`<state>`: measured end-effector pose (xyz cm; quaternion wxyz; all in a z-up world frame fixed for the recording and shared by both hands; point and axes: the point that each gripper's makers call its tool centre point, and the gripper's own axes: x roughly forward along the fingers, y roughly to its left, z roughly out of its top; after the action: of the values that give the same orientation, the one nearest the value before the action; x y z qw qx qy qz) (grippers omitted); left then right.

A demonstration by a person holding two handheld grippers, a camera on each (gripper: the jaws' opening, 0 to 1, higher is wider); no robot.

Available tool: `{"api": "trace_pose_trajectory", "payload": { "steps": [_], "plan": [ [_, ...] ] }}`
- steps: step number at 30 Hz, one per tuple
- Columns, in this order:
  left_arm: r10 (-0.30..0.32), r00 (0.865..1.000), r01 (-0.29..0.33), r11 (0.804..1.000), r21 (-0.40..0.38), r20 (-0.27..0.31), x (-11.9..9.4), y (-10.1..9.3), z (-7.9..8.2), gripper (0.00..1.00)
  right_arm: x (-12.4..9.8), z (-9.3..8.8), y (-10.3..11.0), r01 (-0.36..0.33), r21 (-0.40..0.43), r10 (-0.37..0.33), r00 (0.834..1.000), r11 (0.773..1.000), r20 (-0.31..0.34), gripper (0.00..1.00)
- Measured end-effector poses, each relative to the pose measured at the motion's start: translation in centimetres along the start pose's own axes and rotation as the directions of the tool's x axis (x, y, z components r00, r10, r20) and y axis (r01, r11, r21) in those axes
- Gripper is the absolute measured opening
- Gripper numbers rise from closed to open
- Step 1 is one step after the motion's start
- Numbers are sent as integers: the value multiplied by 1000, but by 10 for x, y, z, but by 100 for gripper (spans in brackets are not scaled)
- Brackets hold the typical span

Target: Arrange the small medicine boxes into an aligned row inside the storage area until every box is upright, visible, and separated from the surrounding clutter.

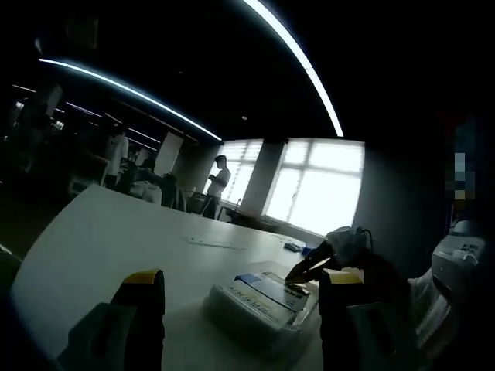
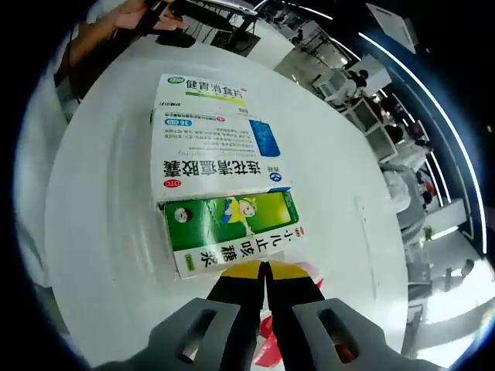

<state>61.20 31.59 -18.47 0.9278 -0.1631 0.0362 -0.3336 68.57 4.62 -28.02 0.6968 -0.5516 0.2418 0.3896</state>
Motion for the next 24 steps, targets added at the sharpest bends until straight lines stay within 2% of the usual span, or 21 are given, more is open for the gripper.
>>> {"api": "trace_pose_trajectory", "payload": {
  "steps": [1, 5, 8, 10, 14, 18, 24],
  "plan": [
    [4, 1000, -4, 1000, -2, 4, -1, 1, 0, 82, 4, -1, 0, -3, 16, 3, 1000, 1000, -5, 0],
    [1, 1000, 0, 1000, -21, 17, -3, 0, 0, 82, 8, -1, 2, -23, -33, 23, 1000, 999, -7, 0],
    [-3, 1000, 4, 999, -31, 17, -3, -1, -3, 82, 7, -1, 3, -52, -15, 53, 999, 999, 11, 0],
    [-4, 1000, 4, 999, -34, 13, -2, 0, -5, 82, 6, 1, 6, -89, 10, 89, 995, 996, 53, 0],
    [-19, 1000, 20, 999, -48, 19, 0, -3, -5, 82, 4, 3, 5, -107, 55, 99, 988, 993, 121, 0],
    [-29, 999, 29, 998, -47, 16, 3, -6, -6, 82, 3, 4, 4, -113, 83, 100, 984, 990, 151, 0],
    [-19, 999, 18, 1000, -7, -28, 5, -8, -11, 82, 5, 3, 5, -85, 48, 79, 991, 995, 106, 0]
  ]
}}
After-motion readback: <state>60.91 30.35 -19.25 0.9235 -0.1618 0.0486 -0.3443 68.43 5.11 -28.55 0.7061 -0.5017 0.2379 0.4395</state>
